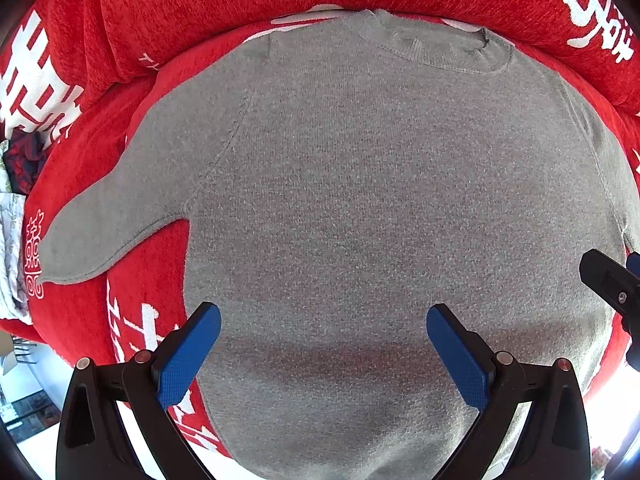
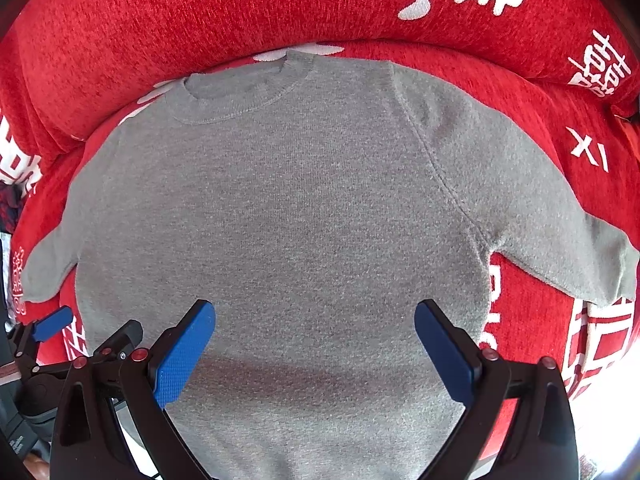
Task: Fold small clothes
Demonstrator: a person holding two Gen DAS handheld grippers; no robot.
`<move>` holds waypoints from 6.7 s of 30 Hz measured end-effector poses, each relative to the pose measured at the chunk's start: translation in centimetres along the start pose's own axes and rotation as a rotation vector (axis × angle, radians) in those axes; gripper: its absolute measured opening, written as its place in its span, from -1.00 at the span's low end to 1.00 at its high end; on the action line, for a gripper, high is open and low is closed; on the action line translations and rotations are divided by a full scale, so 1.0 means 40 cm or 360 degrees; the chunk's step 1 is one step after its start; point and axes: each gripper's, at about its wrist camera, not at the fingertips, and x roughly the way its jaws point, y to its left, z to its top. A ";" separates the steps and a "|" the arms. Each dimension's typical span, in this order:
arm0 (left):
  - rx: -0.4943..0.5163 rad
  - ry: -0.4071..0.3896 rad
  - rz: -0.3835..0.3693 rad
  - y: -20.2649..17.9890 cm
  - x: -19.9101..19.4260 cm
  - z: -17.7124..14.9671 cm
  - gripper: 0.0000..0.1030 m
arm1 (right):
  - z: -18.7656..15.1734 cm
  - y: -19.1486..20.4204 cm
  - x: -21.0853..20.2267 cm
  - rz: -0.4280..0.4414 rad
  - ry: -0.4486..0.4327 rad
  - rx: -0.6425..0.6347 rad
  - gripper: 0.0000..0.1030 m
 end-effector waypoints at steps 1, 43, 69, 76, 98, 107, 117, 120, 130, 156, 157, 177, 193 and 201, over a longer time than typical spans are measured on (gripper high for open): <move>0.0000 0.0001 0.0000 0.001 0.000 0.000 1.00 | 0.000 0.001 0.001 -0.0002 0.0000 -0.0004 0.95; -0.0037 -0.0084 -0.0012 0.049 0.001 -0.007 1.00 | -0.014 0.038 0.038 -0.0127 0.0045 -0.0024 0.95; -0.0420 -0.0106 -0.0201 0.413 0.074 -0.056 1.00 | -0.054 0.292 0.033 0.0359 0.0007 -0.0158 0.97; -0.0969 -0.0246 -0.0546 0.723 0.154 -0.123 1.00 | -0.080 0.427 0.055 0.0349 0.0074 -0.0313 0.98; -0.1336 -0.0580 -0.0728 0.938 0.239 -0.092 -0.86 | -0.140 0.537 0.052 0.0349 0.0130 -0.0430 0.97; -0.0743 -0.0970 -0.0600 0.708 -0.043 0.035 -0.86 | -0.139 0.394 0.003 0.0359 0.0027 -0.0262 0.98; -0.0115 -0.0863 -0.0803 0.157 -0.084 0.174 -0.86 | -0.086 0.124 -0.044 0.0338 -0.0108 0.0004 0.97; 0.0004 -0.0716 -0.0753 0.036 -0.021 0.161 -0.85 | -0.079 0.027 -0.032 0.0316 -0.0099 0.0109 0.97; 0.0074 -0.0517 -0.0527 0.050 -0.006 0.073 0.46 | -0.045 -0.038 -0.024 0.0182 -0.0101 0.0068 0.97; -0.0523 -0.0371 -0.0338 0.465 0.138 0.027 0.80 | 0.046 0.529 0.191 -0.0387 -0.0332 -0.1429 0.62; -0.0515 -0.0374 -0.0321 0.461 0.139 0.031 0.81 | 0.056 0.538 0.193 -0.0359 -0.0344 -0.1411 0.45; -0.0390 -0.0359 -0.0269 0.446 0.104 0.122 0.81 | 0.121 -0.139 0.064 0.0532 -0.0326 0.0763 0.30; -0.0226 -0.0352 -0.0041 0.368 0.097 0.164 0.81 | 0.007 -0.363 0.052 0.0477 -0.0159 0.1030 -0.91; -0.0083 -0.0322 -0.0143 0.221 0.030 0.116 0.81 | -0.083 -0.395 0.010 0.0641 -0.0116 0.1031 -0.18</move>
